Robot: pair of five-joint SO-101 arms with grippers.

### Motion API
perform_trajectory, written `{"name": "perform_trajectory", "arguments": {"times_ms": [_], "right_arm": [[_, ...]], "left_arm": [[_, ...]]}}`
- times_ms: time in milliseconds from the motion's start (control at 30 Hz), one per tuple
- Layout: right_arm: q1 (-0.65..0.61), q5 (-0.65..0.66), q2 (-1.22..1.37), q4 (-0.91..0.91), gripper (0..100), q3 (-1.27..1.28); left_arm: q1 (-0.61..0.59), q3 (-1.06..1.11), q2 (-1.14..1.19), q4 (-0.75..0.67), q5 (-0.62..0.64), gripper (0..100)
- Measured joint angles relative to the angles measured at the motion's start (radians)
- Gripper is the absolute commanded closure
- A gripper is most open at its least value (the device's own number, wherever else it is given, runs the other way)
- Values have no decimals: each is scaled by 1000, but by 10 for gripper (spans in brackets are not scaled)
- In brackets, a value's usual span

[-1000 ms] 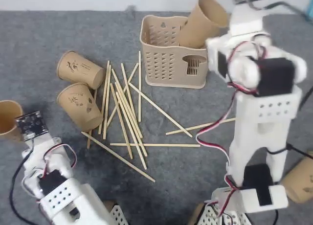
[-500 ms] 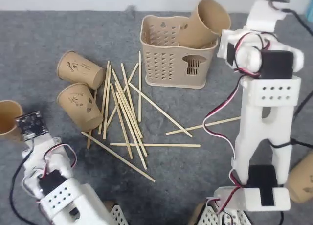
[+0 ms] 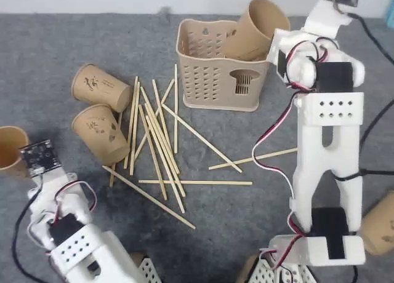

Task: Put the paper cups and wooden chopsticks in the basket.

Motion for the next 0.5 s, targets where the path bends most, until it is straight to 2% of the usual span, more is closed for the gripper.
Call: {"name": "perform_trajectory", "arguments": {"times_ms": [500], "right_arm": [[2, -28, 155, -201, 849, 0]], "left_arm": [[0, 0, 0, 0, 0, 984]]}}
